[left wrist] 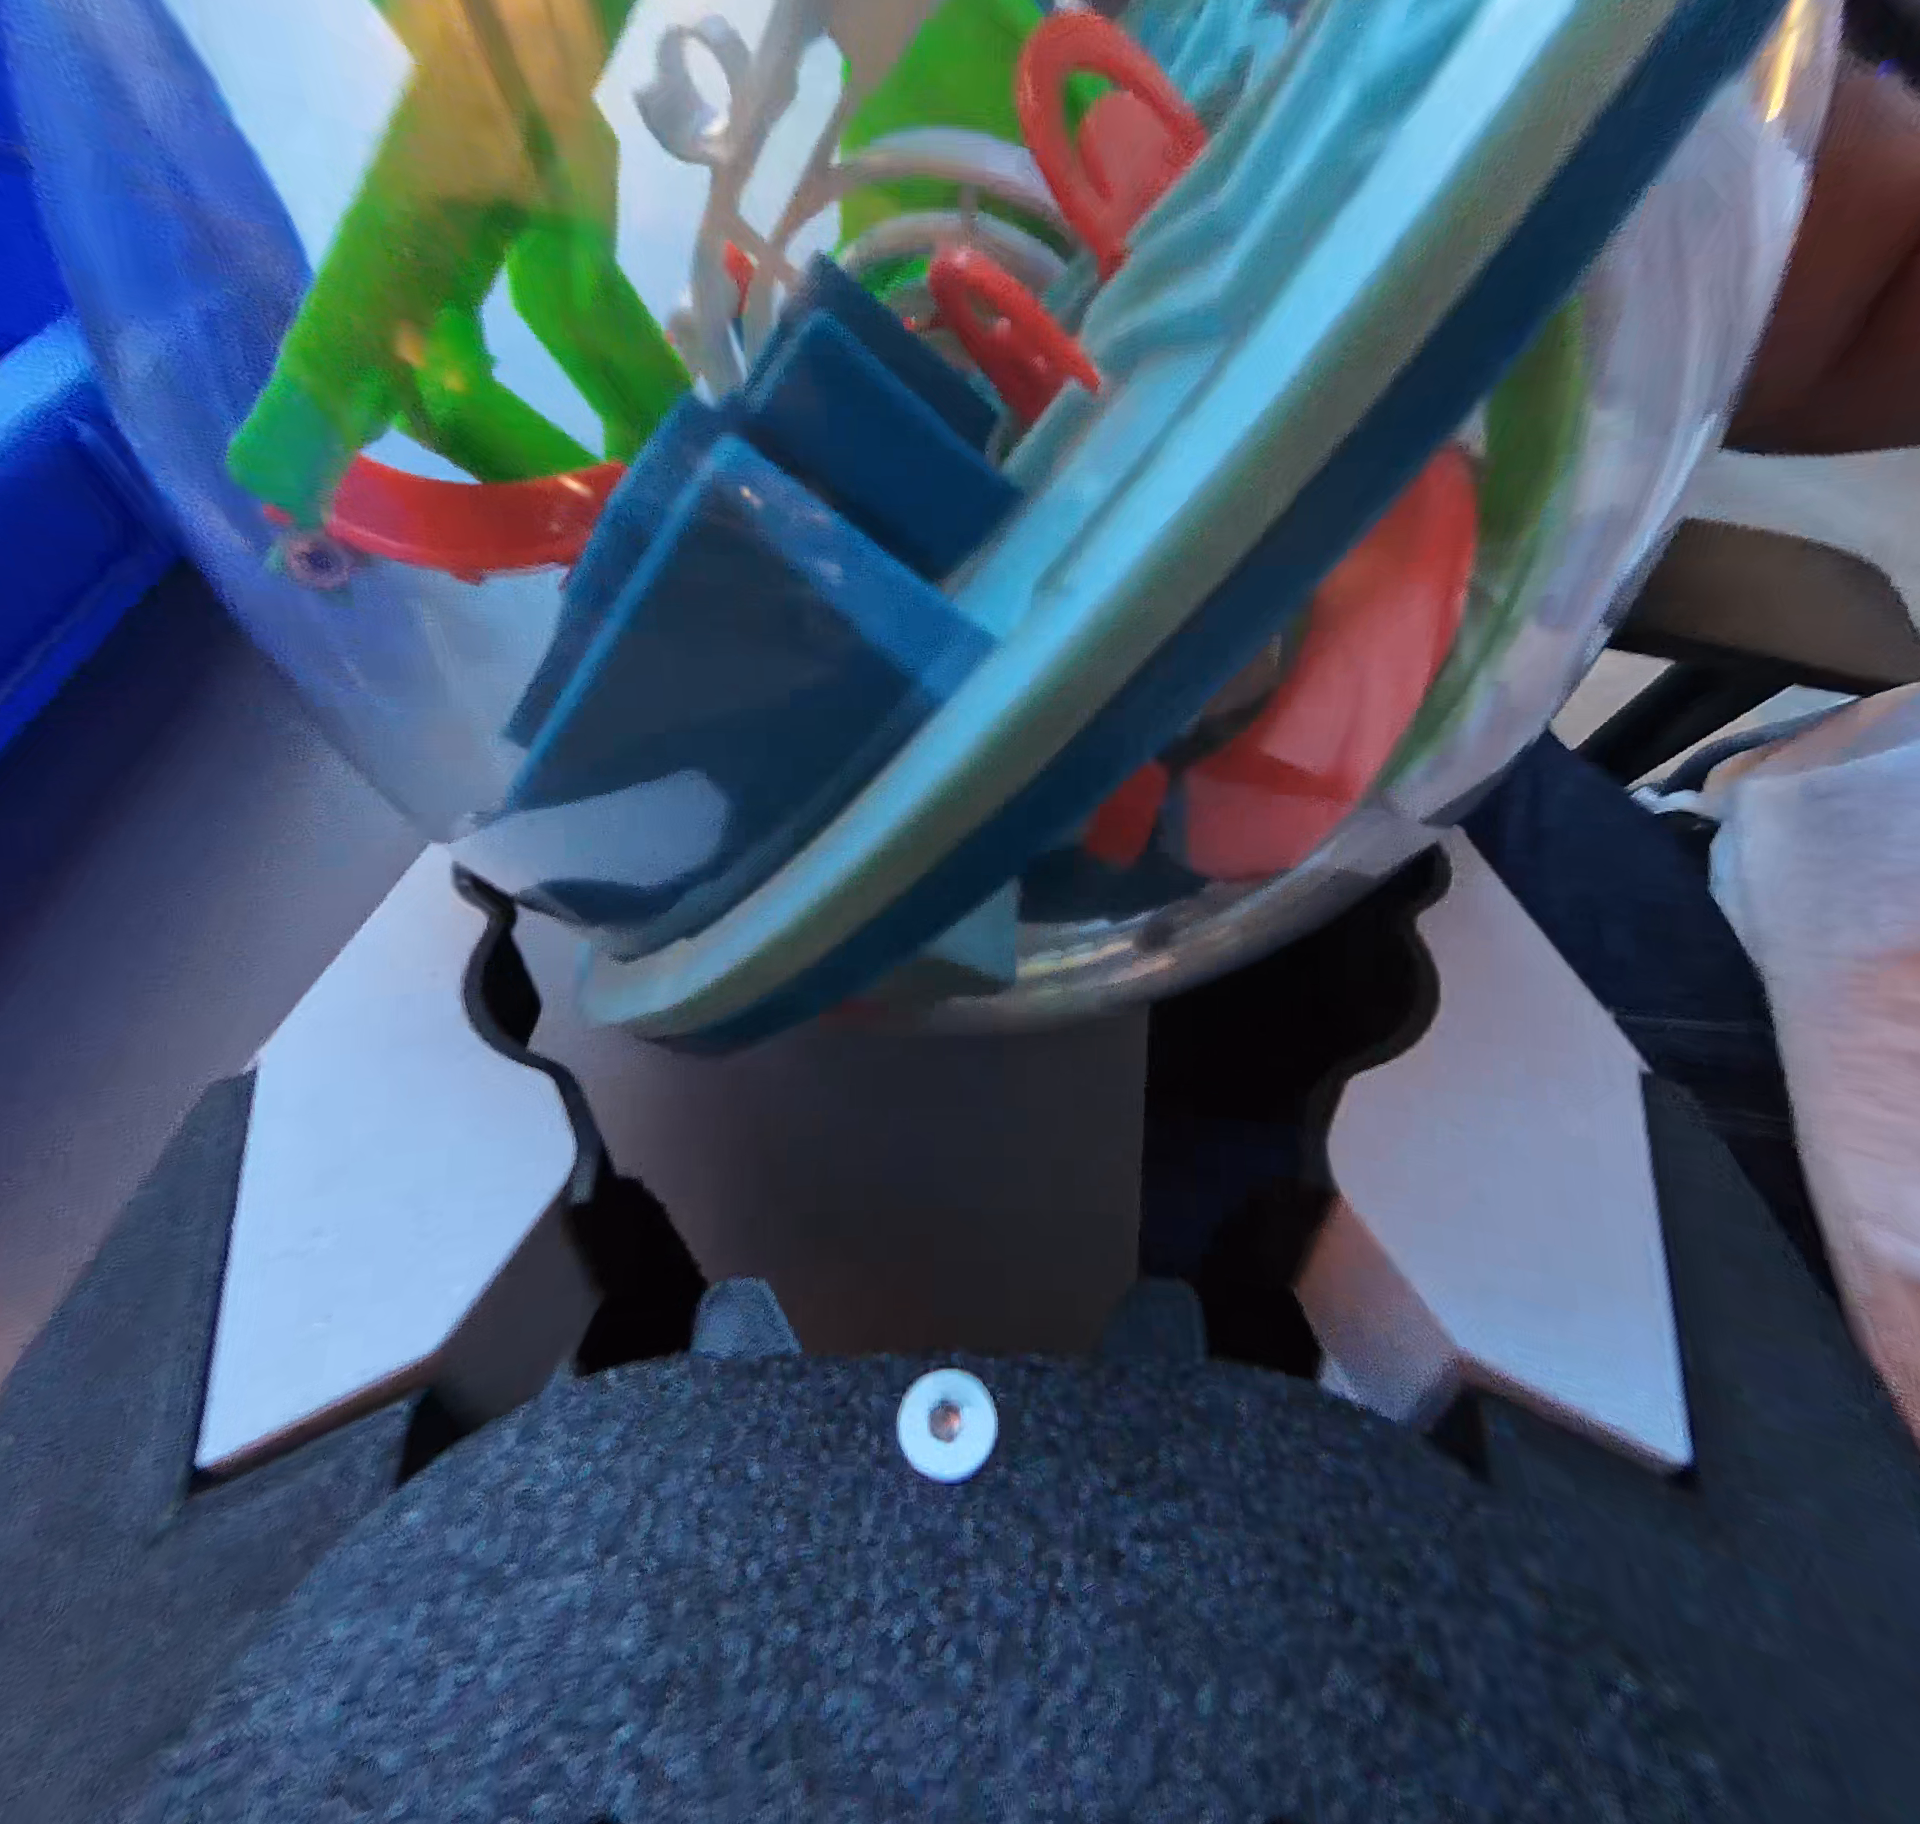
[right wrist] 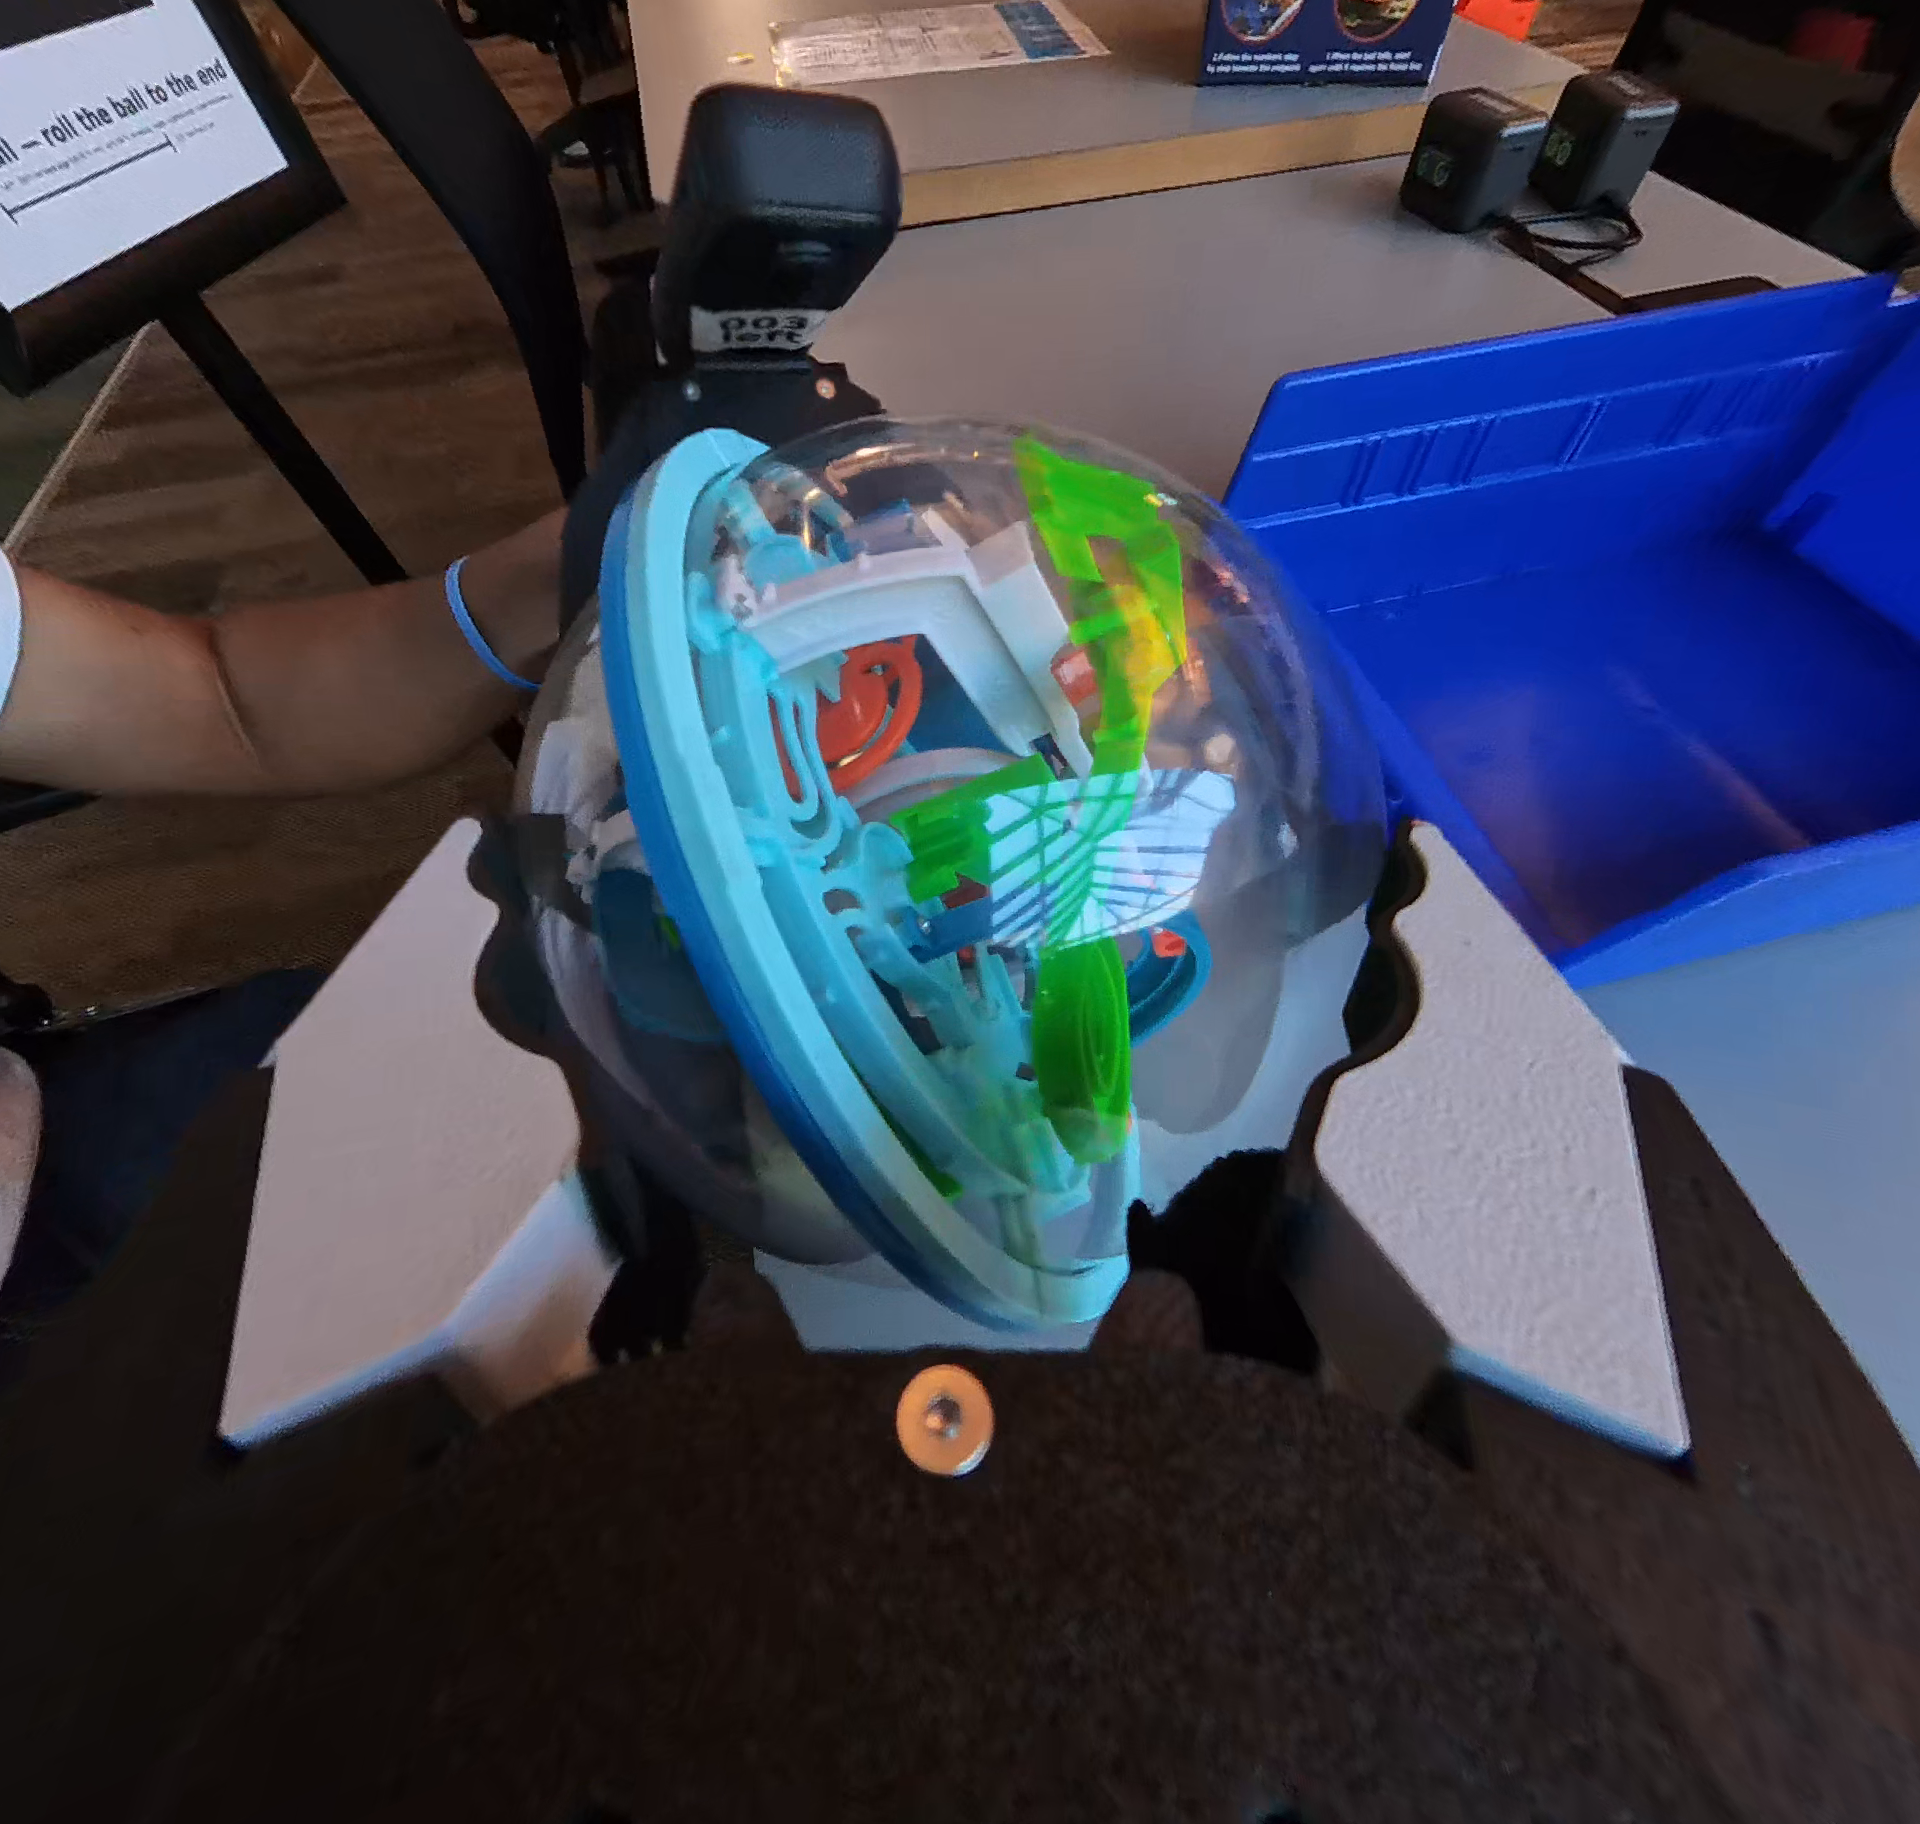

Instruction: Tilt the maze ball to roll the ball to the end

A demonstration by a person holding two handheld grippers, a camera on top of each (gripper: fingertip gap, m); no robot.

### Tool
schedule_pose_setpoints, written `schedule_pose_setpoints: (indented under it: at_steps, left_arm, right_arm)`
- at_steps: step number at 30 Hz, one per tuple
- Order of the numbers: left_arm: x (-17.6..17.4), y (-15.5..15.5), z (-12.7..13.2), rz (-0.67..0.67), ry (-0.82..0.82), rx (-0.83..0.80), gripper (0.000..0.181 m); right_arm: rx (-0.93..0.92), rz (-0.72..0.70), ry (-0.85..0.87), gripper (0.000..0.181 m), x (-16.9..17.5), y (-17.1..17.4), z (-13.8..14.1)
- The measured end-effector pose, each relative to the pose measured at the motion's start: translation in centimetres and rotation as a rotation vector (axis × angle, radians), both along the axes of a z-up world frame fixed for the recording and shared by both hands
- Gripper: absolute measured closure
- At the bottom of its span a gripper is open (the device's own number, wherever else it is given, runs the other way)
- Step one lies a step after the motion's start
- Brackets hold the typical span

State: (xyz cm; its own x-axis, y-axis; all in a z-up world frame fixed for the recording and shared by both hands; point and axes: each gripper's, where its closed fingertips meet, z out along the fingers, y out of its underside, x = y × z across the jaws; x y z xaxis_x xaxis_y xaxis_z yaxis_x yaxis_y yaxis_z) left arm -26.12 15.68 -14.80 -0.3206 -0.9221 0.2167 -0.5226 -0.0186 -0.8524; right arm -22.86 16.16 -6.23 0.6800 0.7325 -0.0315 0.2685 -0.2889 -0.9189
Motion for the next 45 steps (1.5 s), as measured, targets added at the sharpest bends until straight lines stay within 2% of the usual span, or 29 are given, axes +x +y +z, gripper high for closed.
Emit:
schedule_pose_setpoints:
  at_steps: [8, 11, 14, 17, 20, 22, 28, 31, 37, 45]
  left_arm:
    - [0.4, 0.8, 0.1, 0.046, -0.007, -0.006, 0.022]
    - [0.4, 0.7, -0.1, 0.046, -0.002, 0.032, 0.023]
    - [0.5, 0.5, -0.3, 0.042, 0.001, 0.052, 0.023]
    - [0.6, 0.4, -0.2, 0.047, -0.007, 0.067, 0.023]
    - [0.7, 0.2, -0.1, 0.052, -0.024, 0.106, 0.023]
    - [0.9, -0.3, 0.0, 0.046, -0.029, 0.107, 0.023]
    - [0.8, -1.2, -1.4, 0.006, 0.095, -0.002, 0.022]
    - [1.0, -1.3, -1.6, 0.014, 0.112, -0.007, 0.022]
    - [1.1, -0.9, -0.7, 0.028, 0.039, 0.073, 0.023]
    - [0.7, -0.5, 1.1, 0.063, -0.022, 0.201, 0.023]
  right_arm:
    - [0.056, 0.018, 0.04, 0.028, 0.2, 1.0, 0.4]
    - [0.078, -0.016, 0.149, 0.029, 0.7, 0.6, 2.3]
    - [0.076, -0.106, 0.215, 0.028, 3.0, -0.8, 3.7]
    - [-0.044, -0.254, 0.248, 0.027, 5.7, -1.9, 1.4]
    - [-0.187, -0.204, 0.421, 0.027, 3.8, -2.5, -1.1]
    - [-0.243, -0.156, 0.441, 0.027, 2.5, -2.3, -2.8]
    - [-0.217, -0.102, 0.472, 0.027, 2.0, -1.8, -2.5]
    - [-0.202, -0.094, 0.477, 0.027, 2.3, -1.6, -2.4]
    - [-0.178, -0.056, 0.458, 0.027, 2.1, -2.2, -2.7]
    - [-0.061, -0.007, 0.347, 0.027, 1.2, -2.4, -0.2]
